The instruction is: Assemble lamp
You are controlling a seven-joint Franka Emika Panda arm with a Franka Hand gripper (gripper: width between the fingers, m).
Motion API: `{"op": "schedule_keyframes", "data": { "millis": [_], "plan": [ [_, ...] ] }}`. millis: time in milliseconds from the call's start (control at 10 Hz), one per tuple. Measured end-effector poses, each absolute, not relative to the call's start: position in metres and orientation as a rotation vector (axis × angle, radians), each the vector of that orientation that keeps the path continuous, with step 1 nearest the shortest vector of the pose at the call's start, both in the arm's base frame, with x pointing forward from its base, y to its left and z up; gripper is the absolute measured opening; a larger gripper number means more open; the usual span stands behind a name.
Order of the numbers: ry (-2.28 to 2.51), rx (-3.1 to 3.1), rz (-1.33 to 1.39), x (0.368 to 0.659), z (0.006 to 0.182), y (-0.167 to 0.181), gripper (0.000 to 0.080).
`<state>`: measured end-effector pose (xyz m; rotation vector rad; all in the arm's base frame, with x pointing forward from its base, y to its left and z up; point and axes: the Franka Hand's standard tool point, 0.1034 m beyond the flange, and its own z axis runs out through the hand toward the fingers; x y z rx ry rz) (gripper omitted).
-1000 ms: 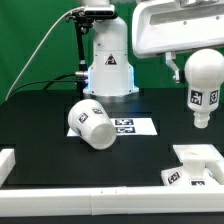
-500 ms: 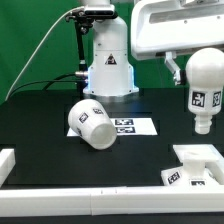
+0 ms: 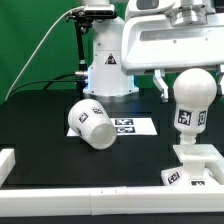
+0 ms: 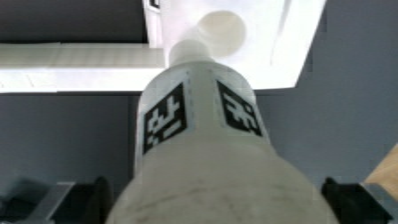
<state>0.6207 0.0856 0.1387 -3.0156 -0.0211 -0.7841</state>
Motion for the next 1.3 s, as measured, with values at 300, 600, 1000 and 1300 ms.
{"op": "schedule_keyframes", "data": {
  "millis": [300, 600, 1000, 1300],
  "plan": [
    [-0.028, -3.011, -0.777, 0.619, 0.138, 0.092, 0.0574],
    [-0.028, -3.012, -0.766, 0.615, 0.138, 0.091, 0.0574],
    [-0.035, -3.007, -0.769, 0.615, 0.139, 0.096, 0.0574],
    [-0.053, -3.006, -0.759, 0.613, 0.134, 0.103, 0.0574]
  ]
}}
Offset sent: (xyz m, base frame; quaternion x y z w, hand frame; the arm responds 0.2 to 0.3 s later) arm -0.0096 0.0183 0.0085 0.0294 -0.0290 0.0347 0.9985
